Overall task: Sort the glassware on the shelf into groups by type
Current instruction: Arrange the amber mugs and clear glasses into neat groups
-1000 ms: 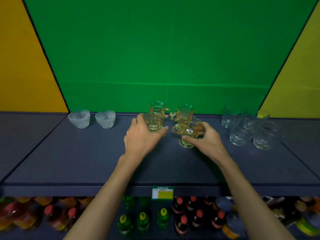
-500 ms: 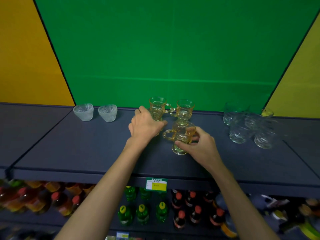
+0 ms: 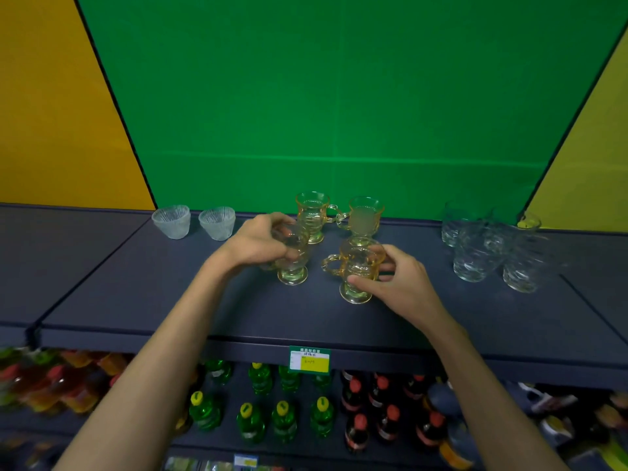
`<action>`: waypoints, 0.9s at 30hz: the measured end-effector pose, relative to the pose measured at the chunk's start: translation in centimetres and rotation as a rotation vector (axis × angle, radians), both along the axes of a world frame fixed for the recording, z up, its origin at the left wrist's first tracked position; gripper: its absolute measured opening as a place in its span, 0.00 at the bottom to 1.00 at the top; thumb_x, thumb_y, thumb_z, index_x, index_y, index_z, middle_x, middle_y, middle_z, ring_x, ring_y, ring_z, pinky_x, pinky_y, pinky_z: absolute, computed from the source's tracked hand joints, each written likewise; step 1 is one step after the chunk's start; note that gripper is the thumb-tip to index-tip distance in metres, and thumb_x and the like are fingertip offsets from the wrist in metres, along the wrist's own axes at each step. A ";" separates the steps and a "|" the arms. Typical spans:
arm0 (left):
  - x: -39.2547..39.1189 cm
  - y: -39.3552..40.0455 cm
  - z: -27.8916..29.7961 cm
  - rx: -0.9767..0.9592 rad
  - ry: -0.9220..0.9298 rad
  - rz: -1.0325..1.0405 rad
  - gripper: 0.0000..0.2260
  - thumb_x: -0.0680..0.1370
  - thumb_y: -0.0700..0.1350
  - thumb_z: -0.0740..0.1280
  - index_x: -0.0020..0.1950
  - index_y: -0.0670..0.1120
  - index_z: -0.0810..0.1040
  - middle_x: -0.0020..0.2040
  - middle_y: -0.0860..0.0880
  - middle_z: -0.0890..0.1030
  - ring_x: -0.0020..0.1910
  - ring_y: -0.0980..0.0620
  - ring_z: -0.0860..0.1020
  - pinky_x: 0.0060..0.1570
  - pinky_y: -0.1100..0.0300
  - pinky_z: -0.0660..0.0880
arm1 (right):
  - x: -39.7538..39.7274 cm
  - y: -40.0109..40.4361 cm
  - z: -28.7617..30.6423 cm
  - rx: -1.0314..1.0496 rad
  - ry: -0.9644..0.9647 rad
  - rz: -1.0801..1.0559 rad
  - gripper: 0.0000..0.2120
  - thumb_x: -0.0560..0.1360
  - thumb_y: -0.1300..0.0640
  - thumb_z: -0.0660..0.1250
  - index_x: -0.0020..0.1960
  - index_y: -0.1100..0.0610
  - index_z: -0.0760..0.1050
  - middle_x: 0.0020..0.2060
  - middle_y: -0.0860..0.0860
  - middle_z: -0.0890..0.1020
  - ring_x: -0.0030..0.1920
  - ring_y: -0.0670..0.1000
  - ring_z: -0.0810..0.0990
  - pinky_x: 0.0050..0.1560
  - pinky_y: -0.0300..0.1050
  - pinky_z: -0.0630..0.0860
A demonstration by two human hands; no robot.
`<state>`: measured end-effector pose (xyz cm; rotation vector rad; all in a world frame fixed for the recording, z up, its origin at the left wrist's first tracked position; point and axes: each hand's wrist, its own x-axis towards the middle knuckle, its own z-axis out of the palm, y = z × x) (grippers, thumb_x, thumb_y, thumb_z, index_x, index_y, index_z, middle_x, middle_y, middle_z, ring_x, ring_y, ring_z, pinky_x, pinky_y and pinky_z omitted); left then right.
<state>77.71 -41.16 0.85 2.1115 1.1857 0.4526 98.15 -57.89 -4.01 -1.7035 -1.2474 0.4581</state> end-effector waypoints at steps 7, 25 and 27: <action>-2.3 -0.7 -2.2 -0.121 -0.223 -0.085 0.35 0.57 0.43 0.85 0.59 0.49 0.74 0.53 0.51 0.85 0.52 0.52 0.83 0.60 0.51 0.78 | -0.3 0.1 -0.3 0.034 0.063 0.009 0.21 0.65 0.54 0.82 0.55 0.44 0.78 0.46 0.42 0.86 0.46 0.38 0.84 0.49 0.36 0.80; -1.5 -2.7 -2.5 0.071 -0.178 -0.134 0.30 0.58 0.53 0.85 0.56 0.54 0.78 0.50 0.59 0.84 0.51 0.59 0.81 0.58 0.54 0.78 | -0.5 -0.7 0.2 -0.014 0.037 -0.038 0.22 0.64 0.51 0.82 0.55 0.50 0.79 0.46 0.44 0.86 0.45 0.42 0.85 0.49 0.41 0.82; -1.5 -2.7 -2.5 0.063 -0.175 -0.146 0.32 0.59 0.52 0.85 0.59 0.54 0.77 0.52 0.59 0.83 0.52 0.60 0.81 0.60 0.55 0.77 | -0.5 -0.7 0.4 -0.036 0.037 -0.029 0.23 0.64 0.49 0.82 0.56 0.49 0.78 0.46 0.44 0.86 0.46 0.41 0.84 0.49 0.40 0.82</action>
